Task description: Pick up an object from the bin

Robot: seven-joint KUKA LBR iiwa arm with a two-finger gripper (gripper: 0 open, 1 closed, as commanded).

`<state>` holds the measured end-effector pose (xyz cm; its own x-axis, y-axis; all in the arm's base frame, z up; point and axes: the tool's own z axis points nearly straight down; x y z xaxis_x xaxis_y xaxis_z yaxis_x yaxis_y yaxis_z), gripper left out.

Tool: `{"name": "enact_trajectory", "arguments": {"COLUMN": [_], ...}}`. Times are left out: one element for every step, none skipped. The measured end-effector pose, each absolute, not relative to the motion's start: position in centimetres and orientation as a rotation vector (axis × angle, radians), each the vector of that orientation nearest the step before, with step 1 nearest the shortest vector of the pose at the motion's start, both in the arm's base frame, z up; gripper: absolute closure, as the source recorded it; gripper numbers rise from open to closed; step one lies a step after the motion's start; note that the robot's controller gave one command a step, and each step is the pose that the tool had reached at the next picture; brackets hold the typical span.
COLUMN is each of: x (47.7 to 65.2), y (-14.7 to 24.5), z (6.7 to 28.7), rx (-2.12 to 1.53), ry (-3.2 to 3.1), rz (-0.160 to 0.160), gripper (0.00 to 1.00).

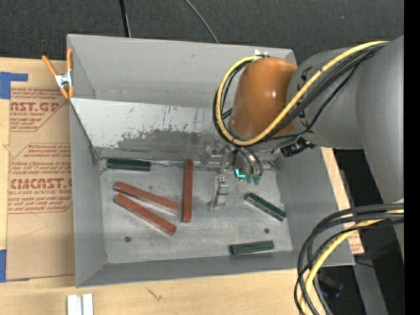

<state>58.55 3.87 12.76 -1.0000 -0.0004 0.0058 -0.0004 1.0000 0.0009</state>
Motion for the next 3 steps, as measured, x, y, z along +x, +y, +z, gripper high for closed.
{"name": "enact_trajectory", "arguments": {"x": [58.7,59.0,58.3], "y": [3.9,6.2,8.5], "z": [13.2,11.5,7.3], "rx": [0.0,0.113,0.424], "ry": [-3.143,-3.147,-3.115], "rz": [-0.002,0.004,-0.005], "gripper": [0.0,0.0,0.0]}}
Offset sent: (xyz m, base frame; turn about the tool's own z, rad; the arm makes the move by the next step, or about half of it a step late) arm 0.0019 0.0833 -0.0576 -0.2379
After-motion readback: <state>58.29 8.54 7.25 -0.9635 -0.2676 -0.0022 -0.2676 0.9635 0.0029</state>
